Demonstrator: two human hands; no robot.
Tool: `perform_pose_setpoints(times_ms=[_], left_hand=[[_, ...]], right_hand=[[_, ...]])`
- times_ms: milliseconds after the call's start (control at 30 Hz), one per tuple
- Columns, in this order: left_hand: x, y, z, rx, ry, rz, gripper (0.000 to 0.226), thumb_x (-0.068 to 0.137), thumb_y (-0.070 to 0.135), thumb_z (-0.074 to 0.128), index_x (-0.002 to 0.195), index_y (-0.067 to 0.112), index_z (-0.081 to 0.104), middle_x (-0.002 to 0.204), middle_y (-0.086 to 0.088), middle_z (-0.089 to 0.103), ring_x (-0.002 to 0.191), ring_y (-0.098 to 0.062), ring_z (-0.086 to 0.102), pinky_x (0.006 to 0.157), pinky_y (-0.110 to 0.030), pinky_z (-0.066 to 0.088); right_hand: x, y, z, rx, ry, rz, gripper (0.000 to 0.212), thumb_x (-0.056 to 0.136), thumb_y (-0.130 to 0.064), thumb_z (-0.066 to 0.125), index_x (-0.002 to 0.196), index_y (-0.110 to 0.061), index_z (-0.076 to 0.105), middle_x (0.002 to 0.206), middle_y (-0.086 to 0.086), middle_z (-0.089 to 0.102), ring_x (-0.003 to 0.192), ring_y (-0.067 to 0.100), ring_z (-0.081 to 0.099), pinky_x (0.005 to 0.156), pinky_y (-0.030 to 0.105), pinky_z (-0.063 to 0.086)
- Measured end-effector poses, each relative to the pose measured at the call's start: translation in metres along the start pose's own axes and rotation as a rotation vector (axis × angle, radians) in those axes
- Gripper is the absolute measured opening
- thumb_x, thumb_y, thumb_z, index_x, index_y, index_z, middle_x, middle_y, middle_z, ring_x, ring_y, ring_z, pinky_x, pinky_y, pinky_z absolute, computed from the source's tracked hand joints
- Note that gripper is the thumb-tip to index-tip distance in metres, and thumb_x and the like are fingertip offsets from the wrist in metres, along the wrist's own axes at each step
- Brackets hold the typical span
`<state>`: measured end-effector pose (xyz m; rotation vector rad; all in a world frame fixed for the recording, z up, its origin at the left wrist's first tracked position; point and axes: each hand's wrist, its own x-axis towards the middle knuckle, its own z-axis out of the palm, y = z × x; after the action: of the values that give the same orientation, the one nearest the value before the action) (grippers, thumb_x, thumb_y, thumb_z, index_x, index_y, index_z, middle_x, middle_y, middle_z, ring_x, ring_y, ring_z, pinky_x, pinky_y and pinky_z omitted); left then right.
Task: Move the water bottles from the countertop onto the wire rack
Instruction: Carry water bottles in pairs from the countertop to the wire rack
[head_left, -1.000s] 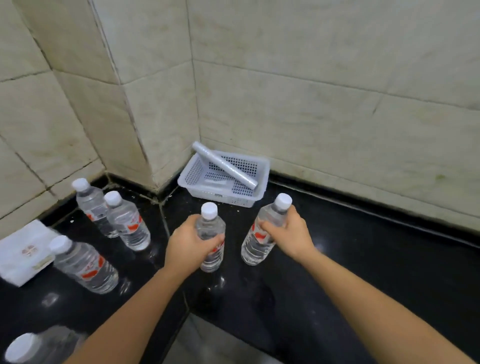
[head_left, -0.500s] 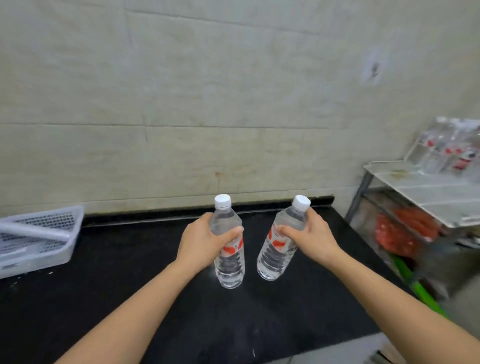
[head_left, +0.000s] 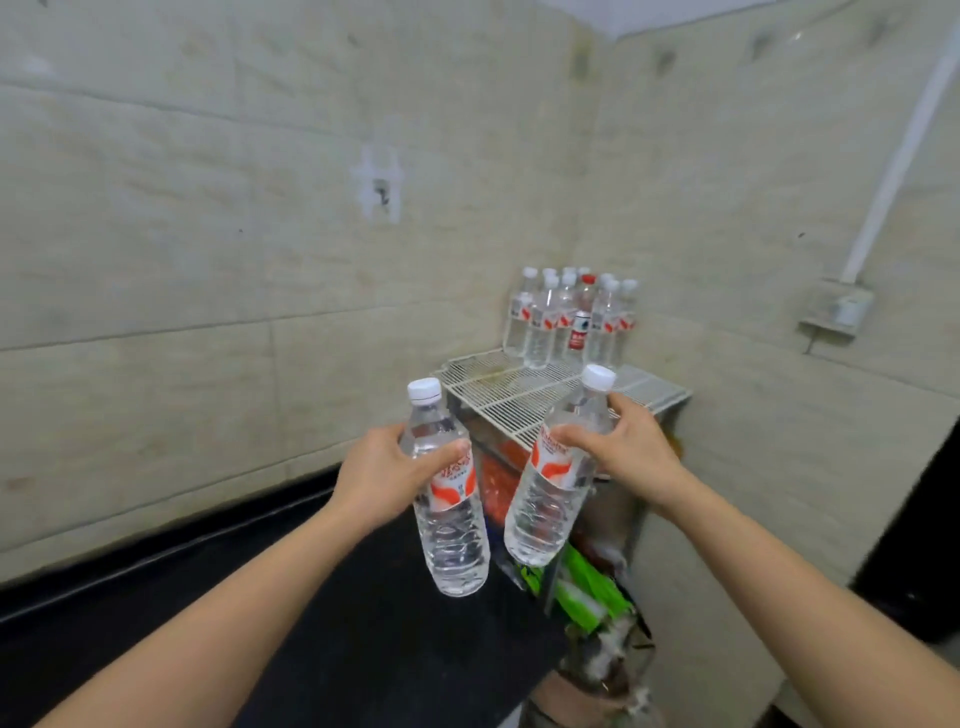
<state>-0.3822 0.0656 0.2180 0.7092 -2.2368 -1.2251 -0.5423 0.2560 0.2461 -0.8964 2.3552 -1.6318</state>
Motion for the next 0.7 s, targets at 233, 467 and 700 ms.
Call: perform_pose_setpoints(times_ms=[233,467,700], left_hand=[[0.132,0.046,0.076,-0.030,-0.011,0.135,0.033,0.072,0.052,0.075,0.084,0.021,0.071,0.074,0.008,0.073,0.065,0.001,0.069,0.061,-0.021,0.056],[0.250,0.078,0.141,-0.117,-0.005,0.133,0.034,0.069,0.054,0.075,0.083,0.024,0.069,0.079,0.003,0.075,0.069,-0.010,0.072,0.071,-0.039,0.060],[0.313,0.087,0.195,-0.116,0.030,0.063,0.034,0.071,0.050,0.075,0.083,0.019,0.068,0.066,0.002,0.073,0.054,-0.011,0.071,0.061,-0.037,0.060]], right_hand=[[0.122,0.038,-0.064,-0.083,0.051,-0.040,0.047,0.074,-0.028,0.081,0.110,-0.030,0.052,0.096,-0.015,0.065,0.084,0.003,0.067,0.073,0.024,0.054],[0.231,0.066,-0.096,-0.166,0.070,-0.023,0.053,0.070,-0.029,0.083,0.112,-0.029,0.051,0.096,-0.014,0.066,0.084,0.002,0.066,0.074,0.026,0.055],[0.325,0.089,-0.121,-0.217,0.027,-0.042,0.054,0.065,-0.025,0.082,0.113,-0.023,0.057,0.094,-0.011,0.069,0.081,0.001,0.066,0.073,0.025,0.056]])
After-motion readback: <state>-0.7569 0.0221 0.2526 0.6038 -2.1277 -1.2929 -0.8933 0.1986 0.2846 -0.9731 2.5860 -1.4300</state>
